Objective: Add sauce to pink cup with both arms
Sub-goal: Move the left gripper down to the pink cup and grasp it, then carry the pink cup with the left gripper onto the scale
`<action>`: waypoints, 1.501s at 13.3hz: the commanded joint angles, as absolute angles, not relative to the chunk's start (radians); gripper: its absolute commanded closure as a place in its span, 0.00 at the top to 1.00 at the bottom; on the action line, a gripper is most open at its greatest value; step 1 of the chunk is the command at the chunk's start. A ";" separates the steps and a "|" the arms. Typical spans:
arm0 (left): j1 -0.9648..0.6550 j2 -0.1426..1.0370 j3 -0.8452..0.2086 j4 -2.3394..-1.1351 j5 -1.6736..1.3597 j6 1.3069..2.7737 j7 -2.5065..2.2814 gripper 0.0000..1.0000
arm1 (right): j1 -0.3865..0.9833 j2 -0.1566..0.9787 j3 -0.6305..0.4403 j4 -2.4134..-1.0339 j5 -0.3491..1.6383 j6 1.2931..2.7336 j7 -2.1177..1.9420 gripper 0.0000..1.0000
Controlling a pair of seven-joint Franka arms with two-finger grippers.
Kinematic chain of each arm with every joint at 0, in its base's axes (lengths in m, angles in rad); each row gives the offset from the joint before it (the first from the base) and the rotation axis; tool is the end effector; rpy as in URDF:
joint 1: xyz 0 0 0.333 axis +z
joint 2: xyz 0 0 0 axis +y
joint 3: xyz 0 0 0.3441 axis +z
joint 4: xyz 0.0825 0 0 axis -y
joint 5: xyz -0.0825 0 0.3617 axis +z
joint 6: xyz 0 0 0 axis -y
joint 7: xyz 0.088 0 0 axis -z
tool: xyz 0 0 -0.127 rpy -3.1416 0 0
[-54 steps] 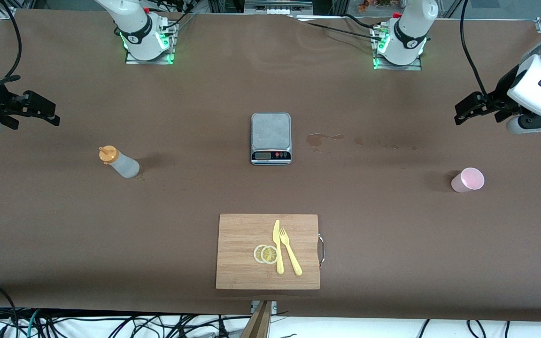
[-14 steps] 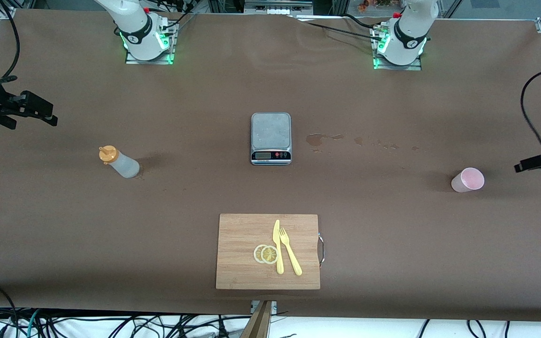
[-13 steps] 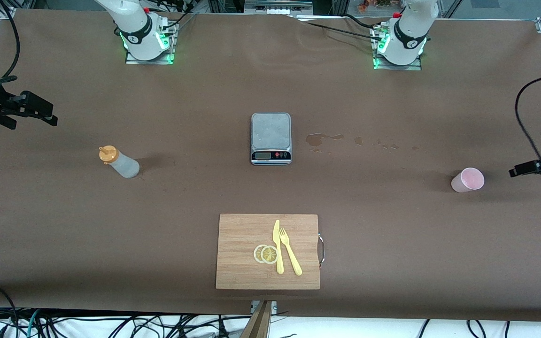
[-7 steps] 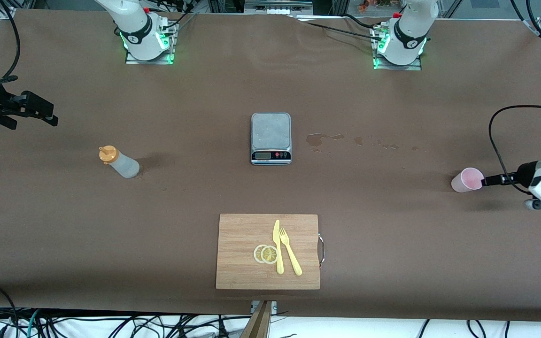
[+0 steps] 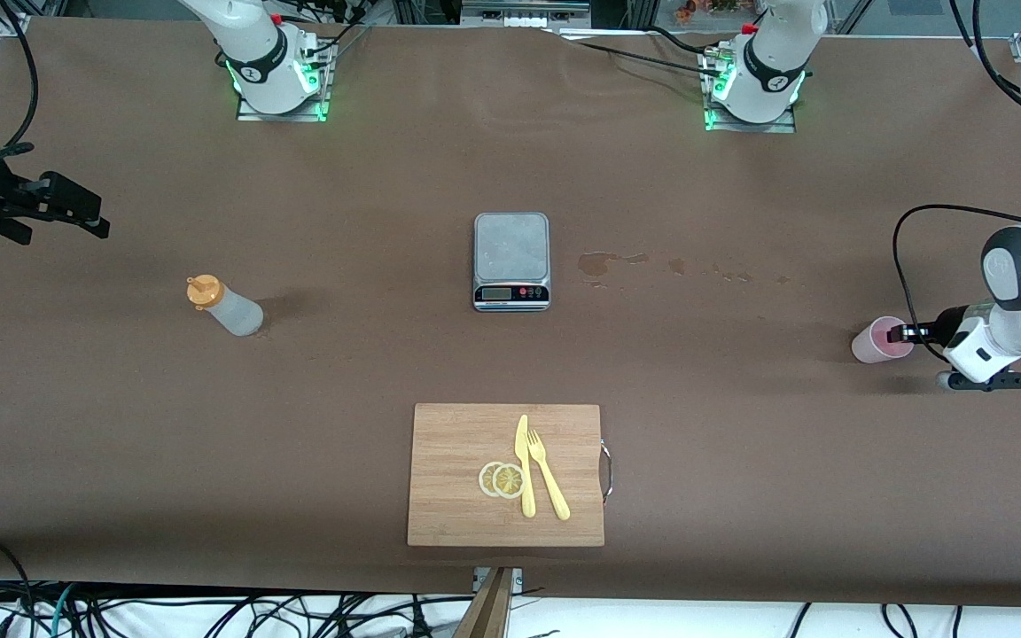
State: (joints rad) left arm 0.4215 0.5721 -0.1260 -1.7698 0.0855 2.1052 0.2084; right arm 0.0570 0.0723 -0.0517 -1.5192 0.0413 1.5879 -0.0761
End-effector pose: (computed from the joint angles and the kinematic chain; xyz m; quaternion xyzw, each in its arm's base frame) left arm 0.5980 0.1945 0.2429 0.9931 0.0233 -0.1113 0.0296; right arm 0.5579 0.0093 0.6181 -0.9990 -0.0404 0.0011 0.0188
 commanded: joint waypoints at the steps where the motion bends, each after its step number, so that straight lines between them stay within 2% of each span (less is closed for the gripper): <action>1: 0.399 0.566 -0.124 -1.772 0.114 2.111 0.210 0.00 | 0.058 0.072 -0.054 -1.505 0.043 1.585 -0.074 1.00; 6: 0.333 0.483 -0.137 -1.727 0.112 2.013 0.184 0.00 | 0.060 0.071 -0.049 -1.505 0.040 1.579 -0.068 1.00; 10: 0.227 0.413 -0.172 -1.686 0.100 1.830 0.022 0.00 | 0.061 0.072 -0.048 -1.505 0.040 1.583 -0.066 1.00; 16: 0.225 0.376 -0.507 -1.687 0.087 1.721 -0.417 0.00 | 0.060 0.071 -0.048 -1.505 0.048 1.586 -0.067 1.00; 20: 0.206 0.387 -0.644 -1.695 0.058 1.730 -0.604 0.00 | 0.058 0.072 -0.052 -1.505 0.048 1.594 -0.072 1.00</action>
State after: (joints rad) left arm 0.2075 0.3857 -0.6041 -1.6907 0.0766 1.7334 -0.5281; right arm 0.0579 0.0723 -0.0491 -1.5192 0.0414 1.5932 -0.0761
